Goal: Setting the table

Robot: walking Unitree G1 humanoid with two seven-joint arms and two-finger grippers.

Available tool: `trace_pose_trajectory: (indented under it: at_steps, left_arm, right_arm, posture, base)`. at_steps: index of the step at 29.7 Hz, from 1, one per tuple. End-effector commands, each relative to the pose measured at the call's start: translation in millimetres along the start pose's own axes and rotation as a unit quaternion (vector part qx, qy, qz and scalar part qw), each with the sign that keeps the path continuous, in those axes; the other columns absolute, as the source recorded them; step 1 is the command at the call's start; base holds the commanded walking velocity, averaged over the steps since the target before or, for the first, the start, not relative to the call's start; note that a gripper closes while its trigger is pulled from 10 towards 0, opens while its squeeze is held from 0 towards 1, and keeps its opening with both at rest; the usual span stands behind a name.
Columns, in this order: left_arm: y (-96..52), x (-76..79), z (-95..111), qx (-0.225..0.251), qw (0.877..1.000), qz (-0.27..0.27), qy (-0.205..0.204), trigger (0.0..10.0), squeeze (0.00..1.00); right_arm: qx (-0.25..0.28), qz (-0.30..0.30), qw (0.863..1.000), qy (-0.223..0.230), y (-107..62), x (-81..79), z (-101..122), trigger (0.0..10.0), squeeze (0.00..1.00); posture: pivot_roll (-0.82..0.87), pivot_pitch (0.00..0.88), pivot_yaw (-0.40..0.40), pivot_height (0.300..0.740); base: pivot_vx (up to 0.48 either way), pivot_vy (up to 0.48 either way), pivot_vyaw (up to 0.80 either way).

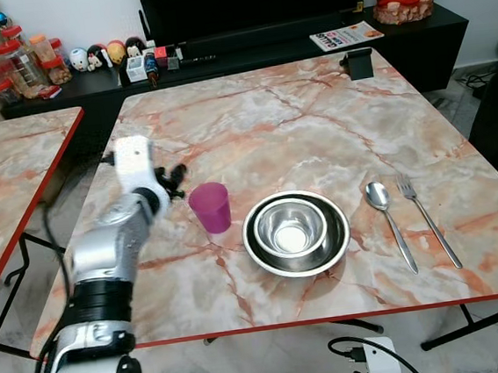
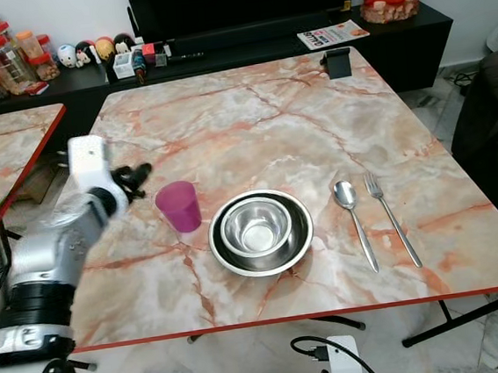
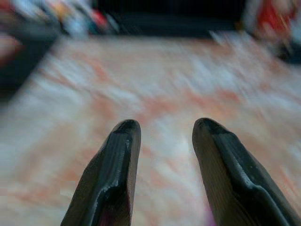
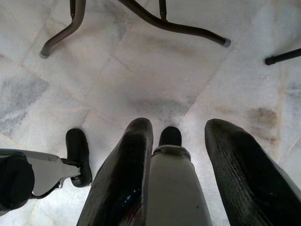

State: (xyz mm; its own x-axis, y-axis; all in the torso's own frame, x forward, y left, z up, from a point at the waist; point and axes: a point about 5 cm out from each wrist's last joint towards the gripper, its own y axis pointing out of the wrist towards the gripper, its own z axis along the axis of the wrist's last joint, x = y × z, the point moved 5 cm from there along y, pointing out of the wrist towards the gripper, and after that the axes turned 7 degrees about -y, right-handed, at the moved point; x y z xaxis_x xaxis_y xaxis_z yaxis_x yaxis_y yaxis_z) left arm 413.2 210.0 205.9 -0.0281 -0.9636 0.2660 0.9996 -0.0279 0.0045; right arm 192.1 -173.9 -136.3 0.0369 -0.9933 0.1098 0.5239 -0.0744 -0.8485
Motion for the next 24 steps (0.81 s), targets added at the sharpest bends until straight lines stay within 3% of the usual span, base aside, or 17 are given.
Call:
trace_pose_trajectory:
  at_steps: [1, 2, 3, 4, 6, 7, 10, 11, 12, 15, 17, 19, 21, 22, 23, 24]
  left_arm:
    - [-16.3, -51.8, 22.2, 0.056, 0.993, 0.089, 0.043, 10.0, 0.00]
    - [-26.1, -74.1, 24.8, 0.065, 0.986, 0.129, 0.079, 10.0, 0.00]
    - [-29.0, -79.2, 24.7, 0.066, 0.985, 0.137, 0.083, 10.0, 0.00]
    - [-39.4, -97.5, 24.7, 0.067, 0.976, 0.175, 0.113, 10.0, 0.00]
    - [-50.4, -112.8, 25.1, 0.069, 0.964, 0.206, 0.151, 10.0, 0.00]
    - [-66.2, -131.6, 22.6, 0.068, 0.950, 0.240, 0.187, 10.0, 0.00]
    - [-82.5, -148.1, 16.5, 0.063, 0.940, 0.272, 0.197, 10.0, 0.00]
    - [-99.2, -162.7, 4.9, 0.046, 0.925, 0.302, 0.227, 10.0, 0.00]
    - [-105.5, -168.2, -1.2, 0.037, 0.919, 0.312, 0.237, 10.0, 0.00]
    - [-118.6, -179.5, -14.5, 0.022, 0.910, 0.338, 0.240, 10.0, 0.00]
    - [-141.0, -198.5, -38.8, -0.009, 0.893, 0.386, 0.232, 10.0, 0.00]
    - [-153.6, -208.4, -55.9, -0.036, 0.882, 0.405, 0.237, 10.0, 0.00]
    - [-169.8, -219.1, -87.4, -0.094, 0.870, 0.420, 0.239, 10.0, 0.00]
    - [-186.9, -226.4, -121.2, -0.155, 0.860, 0.427, 0.234, 10.0, 0.00]
    - [-191.9, -227.8, -130.4, -0.172, 0.857, 0.427, 0.232, 10.0, 0.00]
    - [-204.2, -229.0, -154.7, -0.218, 0.852, 0.424, 0.216, 10.0, 0.00]
  right_arm:
    - [0.002, 0.000, 1.000, 0.005, 0.2, -0.8, 1.5, 10.0, 0.00]
    - [0.003, 0.000, 1.000, 0.004, 0.3, -0.2, 2.3, 10.0, 0.00]
    - [0.003, 0.000, 1.000, 0.004, 0.3, -0.1, 2.5, 10.0, 0.00]
    - [0.004, 0.000, 1.000, 0.004, 0.4, 0.7, 3.3, 10.0, 0.00]
    - [0.005, -0.001, 1.000, 0.004, 0.5, 1.3, 4.1, 10.0, 0.00]
    - [0.006, -0.001, 1.000, 0.003, 0.6, 1.7, 4.9, 10.0, 0.00]
    - [0.007, -0.001, 1.000, 0.002, 0.7, 2.1, 5.5, 10.0, 0.00]
    - [0.008, 0.001, 1.000, -0.002, 0.7, 1.8, 5.9, 10.0, 0.00]
    - [0.008, 0.002, 1.000, -0.003, 0.8, 1.6, 6.2, 10.0, 0.00]
    - [0.008, 0.003, 1.000, -0.005, 0.8, 1.0, 6.6, 10.0, 0.00]
    - [0.008, 0.005, 1.000, -0.006, 0.9, -0.1, 7.0, 10.0, 0.00]
    - [0.008, 0.006, 1.000, -0.006, 0.9, -0.6, 7.3, 10.0, 0.00]
    - [0.008, 0.006, 1.000, -0.007, 1.0, -0.9, 7.5, 10.0, 0.00]
    - [0.009, 0.006, 1.000, -0.006, 1.0, -0.9, 7.7, 10.0, 0.00]
    - [0.009, 0.005, 1.000, -0.005, 1.0, -0.9, 7.8, 10.0, 0.00]
    - [0.008, 0.004, 1.000, -0.006, 1.0, -0.3, 7.4, 10.0, 0.00]
  posture:
    - [0.02, 0.000, 0.098, 0.732]
    - [0.02, 0.000, 0.096, 0.732]
    - [0.02, 0.000, 0.096, 0.732]
    - [0.03, 0.000, 0.091, 0.732]
    - [0.03, 0.000, 0.090, 0.732]
    - [0.03, 0.000, 0.086, 0.732]
    - [0.05, 0.000, 0.078, 0.732]
    - [0.05, 0.000, 0.076, 0.732]
    - [0.06, 0.000, 0.075, 0.732]
    - [0.06, 0.000, 0.073, 0.732]
    - [0.06, 0.000, 0.073, 0.732]
    - [0.06, 0.000, 0.073, 0.732]
    - [0.06, 0.000, 0.073, 0.732]
    - [0.06, 0.000, 0.076, 0.732]
    - [0.06, 0.000, 0.076, 0.732]
    - [0.05, 0.000, 0.079, 0.732]
  base:
    - [0.000, 0.000, 0.00]
    - [0.000, 0.000, 0.00]
    - [0.000, 0.000, 0.00]
    - [0.000, 0.000, 0.00]
    - [0.000, 0.000, 0.00]
    - [0.000, 0.000, 0.00]
    - [0.000, 0.000, 0.00]
    - [0.000, 0.000, 0.00]
    - [0.000, 0.000, 0.00]
    - [0.000, 0.000, 0.00]
    - [0.000, 0.000, 0.00]
    - [0.000, 0.000, 0.00]
    - [0.000, 0.000, 0.00]
    - [0.000, 0.000, 0.00]
    - [0.000, 0.000, 0.00]
    - [0.000, 0.000, 0.00]
